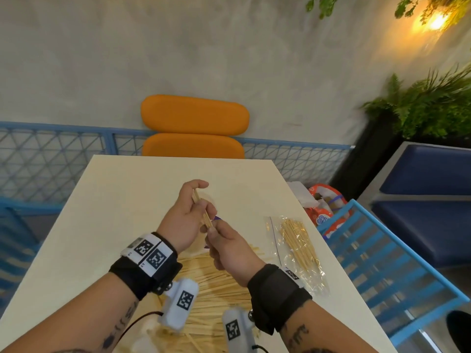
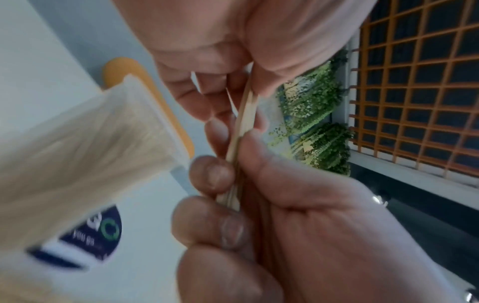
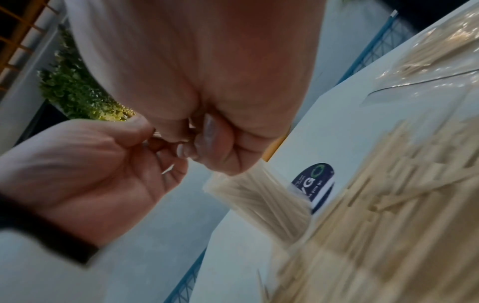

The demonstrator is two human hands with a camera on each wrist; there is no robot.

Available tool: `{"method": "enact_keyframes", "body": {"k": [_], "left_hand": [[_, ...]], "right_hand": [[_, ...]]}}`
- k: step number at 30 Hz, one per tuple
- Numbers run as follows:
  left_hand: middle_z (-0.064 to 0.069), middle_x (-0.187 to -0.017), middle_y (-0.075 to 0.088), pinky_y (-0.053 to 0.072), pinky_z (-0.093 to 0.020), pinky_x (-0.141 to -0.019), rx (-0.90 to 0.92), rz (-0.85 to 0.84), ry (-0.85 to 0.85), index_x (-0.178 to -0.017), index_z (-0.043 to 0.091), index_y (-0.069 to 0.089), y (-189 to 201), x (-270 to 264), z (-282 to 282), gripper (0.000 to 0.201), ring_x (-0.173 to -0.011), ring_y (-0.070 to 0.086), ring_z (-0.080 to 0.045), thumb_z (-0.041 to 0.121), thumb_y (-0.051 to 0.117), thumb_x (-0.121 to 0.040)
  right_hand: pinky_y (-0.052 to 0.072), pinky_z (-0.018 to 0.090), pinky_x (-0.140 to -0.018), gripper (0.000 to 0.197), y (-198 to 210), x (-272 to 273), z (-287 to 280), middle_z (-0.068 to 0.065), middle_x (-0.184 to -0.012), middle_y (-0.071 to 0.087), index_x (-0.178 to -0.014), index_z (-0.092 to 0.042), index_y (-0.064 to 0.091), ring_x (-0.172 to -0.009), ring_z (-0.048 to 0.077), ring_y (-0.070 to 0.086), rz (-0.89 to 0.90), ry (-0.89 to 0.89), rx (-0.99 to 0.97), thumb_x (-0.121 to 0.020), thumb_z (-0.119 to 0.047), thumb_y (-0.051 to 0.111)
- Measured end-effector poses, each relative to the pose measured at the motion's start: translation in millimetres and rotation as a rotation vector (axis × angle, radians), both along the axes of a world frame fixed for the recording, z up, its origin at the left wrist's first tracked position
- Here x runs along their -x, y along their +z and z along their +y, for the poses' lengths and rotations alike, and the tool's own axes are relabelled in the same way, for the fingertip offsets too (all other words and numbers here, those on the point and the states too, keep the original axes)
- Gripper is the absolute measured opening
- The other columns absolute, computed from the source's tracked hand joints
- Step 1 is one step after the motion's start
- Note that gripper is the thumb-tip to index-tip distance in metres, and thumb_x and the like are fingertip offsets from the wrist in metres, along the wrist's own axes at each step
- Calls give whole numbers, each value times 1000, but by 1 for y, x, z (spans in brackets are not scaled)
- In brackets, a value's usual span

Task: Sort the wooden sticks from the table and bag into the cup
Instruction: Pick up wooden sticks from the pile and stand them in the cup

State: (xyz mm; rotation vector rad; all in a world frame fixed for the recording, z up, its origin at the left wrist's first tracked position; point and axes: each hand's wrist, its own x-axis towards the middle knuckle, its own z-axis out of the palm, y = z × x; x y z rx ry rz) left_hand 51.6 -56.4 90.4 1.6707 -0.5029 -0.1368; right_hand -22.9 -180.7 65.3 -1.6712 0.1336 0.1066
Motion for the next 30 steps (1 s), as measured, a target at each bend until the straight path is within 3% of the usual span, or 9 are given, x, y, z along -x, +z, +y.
{"method": "enact_keyframes", "body": {"k": [5, 9, 14, 18, 20, 21, 23, 26, 30], "left_hand": [[0, -82, 71, 55, -41, -75, 11, -135, 78, -106, 47, 46, 23, -26, 18, 40, -78, 69, -23, 8, 41, -104], [4, -78, 69, 57, -39, -80, 45, -198, 275, -101, 48, 45, 36, -46, 27, 38, -83, 72, -18, 11, 39, -105], [9, -78, 71, 58, -43, -80, -170, -224, 291, -106, 46, 42, 22, -51, 25, 34, -81, 71, -17, 13, 39, -103], [11, -81, 68, 51, -33, -72, -353, -276, 187, -114, 40, 39, -2, -47, 15, 28, -75, 65, -9, 13, 39, -103], [11, -82, 67, 53, -36, -82, -435, -267, 110, -112, 42, 37, -19, -48, 10, 28, -75, 64, -10, 16, 38, -103], [12, -83, 67, 49, -38, -95, -479, -270, 75, -111, 43, 36, -28, -49, 9, 28, -76, 63, -9, 16, 38, -103], [13, -83, 66, 20, -46, -121, -591, -308, 35, -106, 43, 37, -41, -49, 8, 25, -78, 62, -5, 17, 34, -104], [18, -92, 64, -20, -50, -118, -718, -374, 43, -98, 37, 50, -53, -47, 8, 26, -101, 56, 1, 21, 30, -105], [20, -122, 62, -21, -38, -118, -708, -394, -32, -114, 36, 65, -65, -47, 10, 41, -136, 32, 1, 38, 27, -101]], "right_hand": [[43, 28, -58, 22, 12, -28, -1, -1, -85, 54, -123, -10, 51, -67, 10, 51, -108, -34, 34, -106, -23, 46], [47, 8, -68, 23, 14, -47, -14, -2, -124, 57, -125, -22, 54, -99, 10, 59, -179, -191, 286, -104, -17, 45], [29, 23, -113, 54, -2, -62, -26, -5, -154, 36, -149, -25, 40, -141, 14, 33, -123, -25, 639, -97, -12, 52], [14, 17, -110, 69, -12, -66, -26, -8, -164, 17, -156, -21, 27, -150, 13, 11, -118, 107, 807, -94, -18, 58], [15, 17, -109, 71, -15, -65, -25, -9, -165, 13, -157, -21, 25, -150, 11, 9, -127, 102, 809, -95, -18, 58], [15, 17, -110, 71, -16, -65, -25, -10, -165, 11, -157, -22, 23, -150, 9, 8, -125, 103, 795, -95, -17, 58], [13, 16, -110, 72, -18, -62, -25, -11, -165, 11, -158, -24, 21, -150, 6, 6, -122, 103, 764, -95, -15, 56], [9, 10, -109, 73, -21, -59, -30, -11, -165, 13, -158, -23, 20, -150, 5, 6, -127, 64, 723, -96, -13, 55], [8, 13, -112, 74, -21, -50, -45, -9, -164, 16, -159, -21, 19, -150, 7, 8, -102, -36, 700, -94, -5, 50]]}}
